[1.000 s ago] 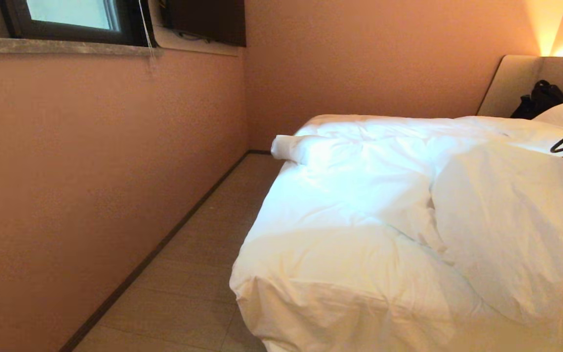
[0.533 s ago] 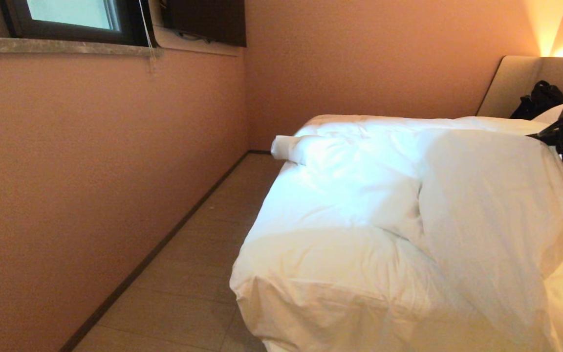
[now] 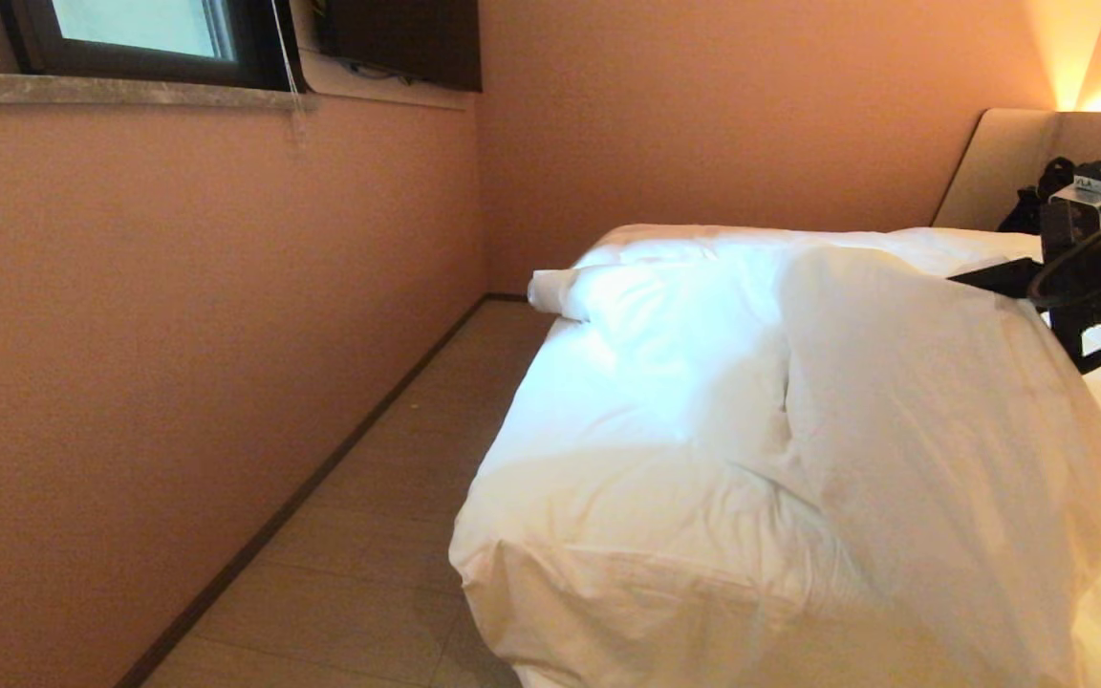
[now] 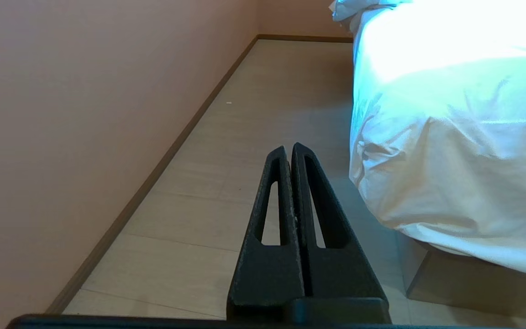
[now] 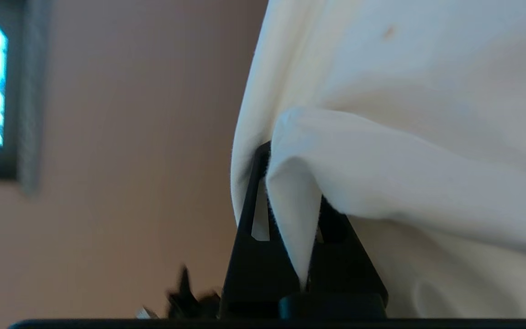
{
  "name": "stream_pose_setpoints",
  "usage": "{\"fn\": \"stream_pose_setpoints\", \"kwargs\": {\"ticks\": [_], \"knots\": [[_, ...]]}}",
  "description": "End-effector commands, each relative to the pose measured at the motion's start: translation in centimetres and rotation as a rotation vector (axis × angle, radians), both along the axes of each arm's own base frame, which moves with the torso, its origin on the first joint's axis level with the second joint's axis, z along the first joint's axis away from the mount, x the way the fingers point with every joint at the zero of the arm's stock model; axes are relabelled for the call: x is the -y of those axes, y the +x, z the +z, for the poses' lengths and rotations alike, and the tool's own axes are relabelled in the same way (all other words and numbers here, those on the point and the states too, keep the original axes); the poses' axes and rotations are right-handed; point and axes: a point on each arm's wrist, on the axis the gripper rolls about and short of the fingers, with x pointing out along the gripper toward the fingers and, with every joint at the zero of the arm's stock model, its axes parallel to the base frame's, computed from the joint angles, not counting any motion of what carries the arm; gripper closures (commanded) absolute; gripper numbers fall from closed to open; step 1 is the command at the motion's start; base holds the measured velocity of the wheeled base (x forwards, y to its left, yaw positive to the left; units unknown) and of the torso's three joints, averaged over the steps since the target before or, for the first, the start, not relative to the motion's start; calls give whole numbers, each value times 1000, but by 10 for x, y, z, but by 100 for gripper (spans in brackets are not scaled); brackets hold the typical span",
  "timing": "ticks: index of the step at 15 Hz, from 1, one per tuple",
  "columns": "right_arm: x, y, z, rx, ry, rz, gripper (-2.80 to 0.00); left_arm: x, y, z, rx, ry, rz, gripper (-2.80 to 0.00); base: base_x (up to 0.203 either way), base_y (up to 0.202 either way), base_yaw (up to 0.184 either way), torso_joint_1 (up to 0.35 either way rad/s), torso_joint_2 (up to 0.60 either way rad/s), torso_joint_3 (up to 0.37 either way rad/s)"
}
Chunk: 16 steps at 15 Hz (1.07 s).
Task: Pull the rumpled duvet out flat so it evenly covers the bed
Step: Flatten the corners of the folded blanket
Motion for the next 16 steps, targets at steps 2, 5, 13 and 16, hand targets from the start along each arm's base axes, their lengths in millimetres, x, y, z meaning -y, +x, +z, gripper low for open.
{"fn": "stream_pose_setpoints", "kwargs": {"ticks": [2, 5, 13, 16], "knots": [[-27, -19, -23, 23, -333, 200, 0, 0, 0, 0, 0, 0, 0, 0, 0, 0, 0, 0, 0, 0], [-41, -26, -30, 14, -391, 266, 0, 0, 0, 0, 0, 0, 1, 0, 0, 0, 0, 0, 0, 0], [-68, -69, -30, 119, -533, 401, 0, 0, 0, 0, 0, 0, 1, 0, 0, 0, 0, 0, 0, 0], [-68, -67, -31, 111, -532, 403, 0, 0, 0, 0, 0, 0, 1, 0, 0, 0, 0, 0, 0, 0]]}}
